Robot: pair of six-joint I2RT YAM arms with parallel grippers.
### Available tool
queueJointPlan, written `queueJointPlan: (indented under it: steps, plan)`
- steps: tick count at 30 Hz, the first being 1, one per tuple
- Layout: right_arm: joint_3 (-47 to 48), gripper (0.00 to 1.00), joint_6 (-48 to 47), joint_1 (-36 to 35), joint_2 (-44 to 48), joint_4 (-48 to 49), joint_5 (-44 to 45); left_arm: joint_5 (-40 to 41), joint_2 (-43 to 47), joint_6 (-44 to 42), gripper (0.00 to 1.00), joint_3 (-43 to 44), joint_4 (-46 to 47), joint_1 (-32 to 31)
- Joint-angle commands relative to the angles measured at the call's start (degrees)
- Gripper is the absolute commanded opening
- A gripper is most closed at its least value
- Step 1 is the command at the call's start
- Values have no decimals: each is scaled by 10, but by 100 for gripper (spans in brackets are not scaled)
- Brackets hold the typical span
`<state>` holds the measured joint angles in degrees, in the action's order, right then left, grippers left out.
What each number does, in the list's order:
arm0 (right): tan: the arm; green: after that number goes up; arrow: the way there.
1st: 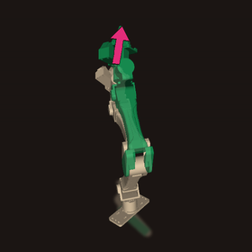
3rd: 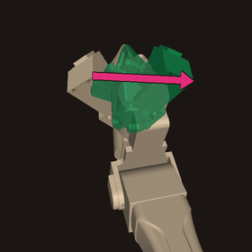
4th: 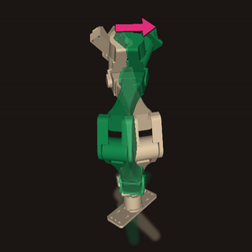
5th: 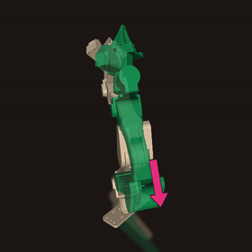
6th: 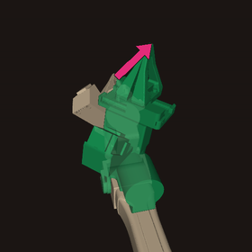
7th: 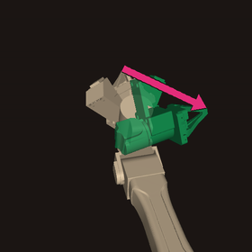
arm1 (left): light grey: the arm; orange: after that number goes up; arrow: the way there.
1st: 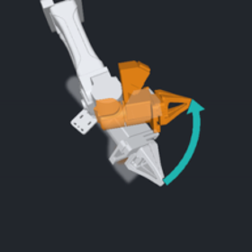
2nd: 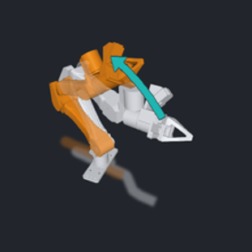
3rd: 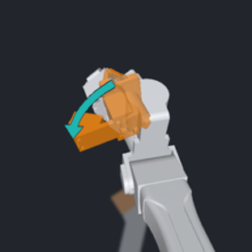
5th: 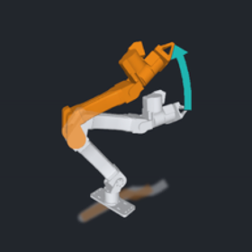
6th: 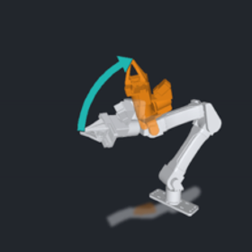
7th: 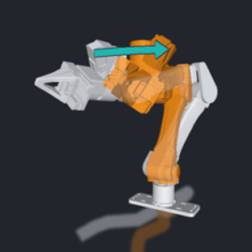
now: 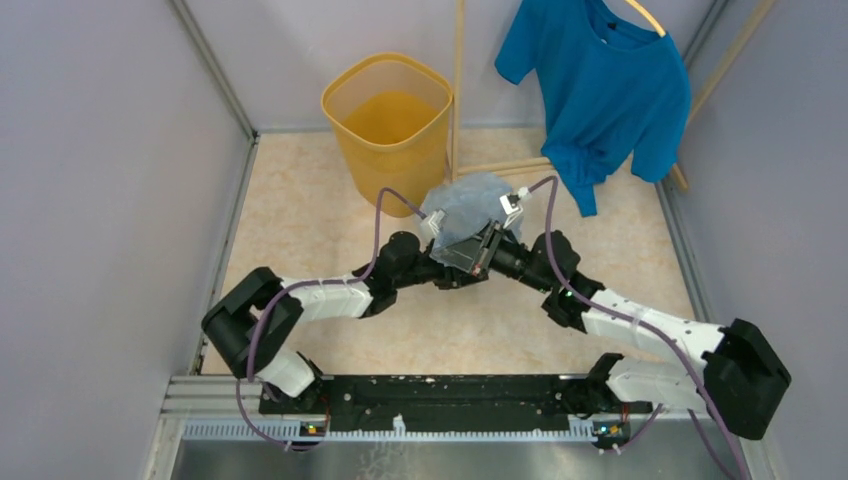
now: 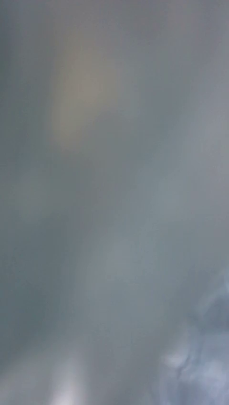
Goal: Put the trash bags into the trash bin
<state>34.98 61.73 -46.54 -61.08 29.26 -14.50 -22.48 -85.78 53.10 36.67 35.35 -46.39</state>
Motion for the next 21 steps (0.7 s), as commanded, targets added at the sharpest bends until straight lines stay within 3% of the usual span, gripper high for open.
queueJointPlan:
  steps: [1,3,6,9,15,18,21]
  plan:
    - [-50,0,117,-20,-26,214,-2,65,-21,32,37,19,112,-3]
    - [-60,0,106,-17,-9,195,15,84,-4,21,37,19,95,-3]
    - [-42,0,42,5,34,85,25,122,53,-8,38,-9,49,-4]
    - [-35,0,9,48,84,8,22,159,125,-45,46,-47,-30,-3]
    - [3,0,-97,87,135,-73,-33,212,284,-77,76,-112,-210,-2]
    - [28,0,-144,88,158,-151,-4,220,358,-87,95,-136,-290,7]
    - [27,0,-190,92,181,-225,57,236,404,-96,98,-127,-366,22]
